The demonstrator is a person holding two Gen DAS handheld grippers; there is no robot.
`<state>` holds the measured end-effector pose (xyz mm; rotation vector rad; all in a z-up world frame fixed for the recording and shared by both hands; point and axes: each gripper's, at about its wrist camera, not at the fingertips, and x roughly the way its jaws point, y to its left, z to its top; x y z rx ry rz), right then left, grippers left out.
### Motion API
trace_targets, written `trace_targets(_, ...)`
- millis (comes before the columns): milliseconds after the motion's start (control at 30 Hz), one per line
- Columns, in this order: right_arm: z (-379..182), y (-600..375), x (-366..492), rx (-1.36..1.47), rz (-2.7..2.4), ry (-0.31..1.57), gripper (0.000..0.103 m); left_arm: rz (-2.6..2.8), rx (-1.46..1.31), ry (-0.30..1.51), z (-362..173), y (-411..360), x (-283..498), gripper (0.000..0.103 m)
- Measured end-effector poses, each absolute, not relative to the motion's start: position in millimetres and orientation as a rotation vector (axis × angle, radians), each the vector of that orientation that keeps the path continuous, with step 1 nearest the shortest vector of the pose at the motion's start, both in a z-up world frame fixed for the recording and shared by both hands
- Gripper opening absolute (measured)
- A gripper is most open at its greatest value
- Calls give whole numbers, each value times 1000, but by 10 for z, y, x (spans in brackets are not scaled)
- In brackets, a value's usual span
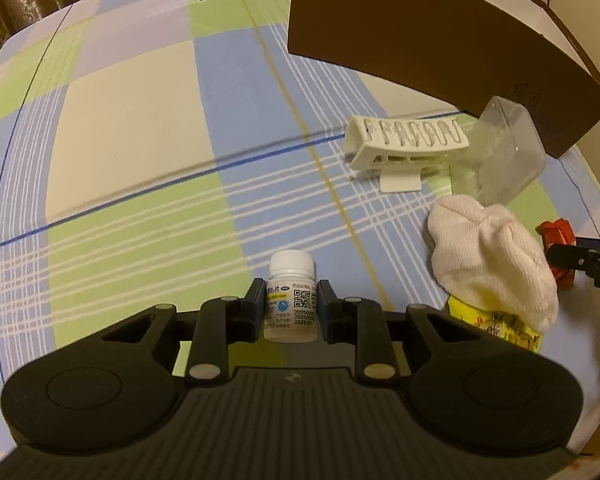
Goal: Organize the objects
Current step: 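Lift the white bottle and red candy packet and carry them over the brown box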
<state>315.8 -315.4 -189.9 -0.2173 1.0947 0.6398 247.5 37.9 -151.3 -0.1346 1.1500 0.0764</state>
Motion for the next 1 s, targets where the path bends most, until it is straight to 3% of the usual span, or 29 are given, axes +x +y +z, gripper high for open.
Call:
trace_targets(467, -1808, -3264, 2954, -194, 692, 1098, 25, 67, -170, 1140, -1408, 310, 2282, 22)
trace_targets(1000, -1189, -3341, 3027, -85, 776, 964, 25, 10, -183, 959, -646, 138, 2357, 22)
